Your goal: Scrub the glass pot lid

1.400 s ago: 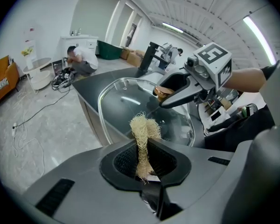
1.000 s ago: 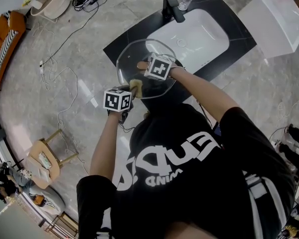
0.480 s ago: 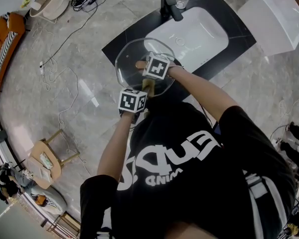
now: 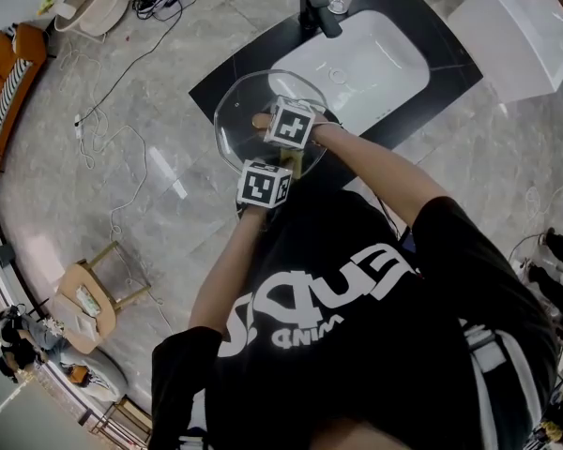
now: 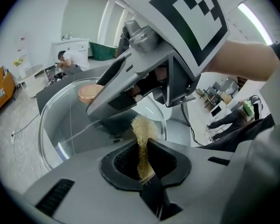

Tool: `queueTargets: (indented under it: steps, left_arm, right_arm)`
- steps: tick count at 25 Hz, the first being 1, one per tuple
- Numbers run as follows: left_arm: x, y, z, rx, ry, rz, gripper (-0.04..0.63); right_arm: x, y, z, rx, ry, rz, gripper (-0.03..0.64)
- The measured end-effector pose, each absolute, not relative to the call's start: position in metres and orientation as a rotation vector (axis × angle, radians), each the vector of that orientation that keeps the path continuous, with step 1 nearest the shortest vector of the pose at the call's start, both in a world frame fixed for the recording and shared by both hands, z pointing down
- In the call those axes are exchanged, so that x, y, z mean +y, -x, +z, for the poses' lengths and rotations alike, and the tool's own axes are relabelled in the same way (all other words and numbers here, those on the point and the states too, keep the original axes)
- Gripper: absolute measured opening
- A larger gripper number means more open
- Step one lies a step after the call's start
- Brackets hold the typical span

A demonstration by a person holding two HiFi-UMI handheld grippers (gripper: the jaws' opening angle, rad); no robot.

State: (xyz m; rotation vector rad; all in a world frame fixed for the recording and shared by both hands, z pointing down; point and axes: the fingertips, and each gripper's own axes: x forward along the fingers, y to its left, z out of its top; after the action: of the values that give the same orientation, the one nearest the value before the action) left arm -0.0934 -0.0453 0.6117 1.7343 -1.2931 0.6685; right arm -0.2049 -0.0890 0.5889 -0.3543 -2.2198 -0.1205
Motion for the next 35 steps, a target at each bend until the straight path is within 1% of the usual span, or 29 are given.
queueTargets:
  steps: [21,28,35]
  left_arm:
    - [-0.073,0.061,0.612,-1.253,-1.741,0.709,0.051]
    - [-0.074,0.057,0.600,-1.212,-1.791,0.634,0.051]
    - [-0.066,0.063,0.580,-1.168,-1.846,0.574,0.050]
  right_arm:
    - [-0.088,0.204,0.590,-2.248,0.358,-0.095,0.173]
    - [-0.091,0.199,0.576,-2.285,0.313,-0.111,0.173]
    - [-0.103,0.181,0.553,-2.345,0.268,-0.032,0.173]
